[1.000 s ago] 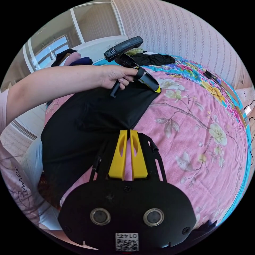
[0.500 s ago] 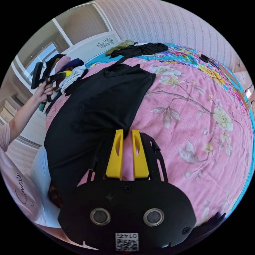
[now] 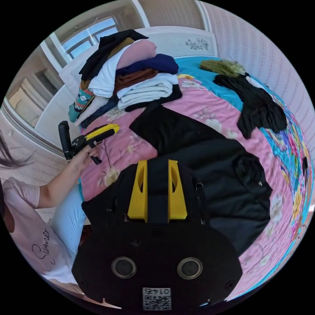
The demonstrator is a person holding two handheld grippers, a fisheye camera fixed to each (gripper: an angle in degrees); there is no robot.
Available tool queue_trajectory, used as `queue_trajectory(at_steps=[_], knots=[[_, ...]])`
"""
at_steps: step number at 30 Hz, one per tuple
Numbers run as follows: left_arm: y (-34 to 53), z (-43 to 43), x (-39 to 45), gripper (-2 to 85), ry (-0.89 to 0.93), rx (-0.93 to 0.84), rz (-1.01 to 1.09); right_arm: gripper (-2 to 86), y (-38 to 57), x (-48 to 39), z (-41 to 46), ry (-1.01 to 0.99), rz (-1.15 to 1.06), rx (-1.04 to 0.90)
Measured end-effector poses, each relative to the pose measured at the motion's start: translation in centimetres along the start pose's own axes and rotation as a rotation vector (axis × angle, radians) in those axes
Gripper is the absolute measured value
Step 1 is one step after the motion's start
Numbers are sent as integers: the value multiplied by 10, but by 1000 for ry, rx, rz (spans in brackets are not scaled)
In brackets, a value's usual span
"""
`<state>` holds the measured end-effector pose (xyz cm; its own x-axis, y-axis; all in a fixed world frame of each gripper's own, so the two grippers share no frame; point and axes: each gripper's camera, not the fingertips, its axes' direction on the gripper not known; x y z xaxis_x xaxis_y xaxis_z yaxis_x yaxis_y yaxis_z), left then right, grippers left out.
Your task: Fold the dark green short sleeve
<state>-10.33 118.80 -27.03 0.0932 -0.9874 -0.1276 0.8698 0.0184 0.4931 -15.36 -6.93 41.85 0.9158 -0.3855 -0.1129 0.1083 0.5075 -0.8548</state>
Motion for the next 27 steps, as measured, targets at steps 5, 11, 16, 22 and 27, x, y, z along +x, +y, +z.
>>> queue_trajectory(at_steps=[5, 11, 16, 22, 27], knots=[[-31, 35, -30, 82, 122, -213, -92, 86, -126, -22, 68, 10, -54, 22], [-39, 26, -16, 78, 40, -224, -20, 123, -193, -12, 144, -44, 114, -36], [-41, 13, -16, 36, 60, -209, -19, 44, -195, -9, 153, 60, 124, -72], [-44, -26, 3, -8, 21, -111, 59, 7, -152, 9, 98, 16, 101, 34], [-44, -65, 47, -10, 159, -17, 221, 3, -93, 39, 55, -73, 161, 138]])
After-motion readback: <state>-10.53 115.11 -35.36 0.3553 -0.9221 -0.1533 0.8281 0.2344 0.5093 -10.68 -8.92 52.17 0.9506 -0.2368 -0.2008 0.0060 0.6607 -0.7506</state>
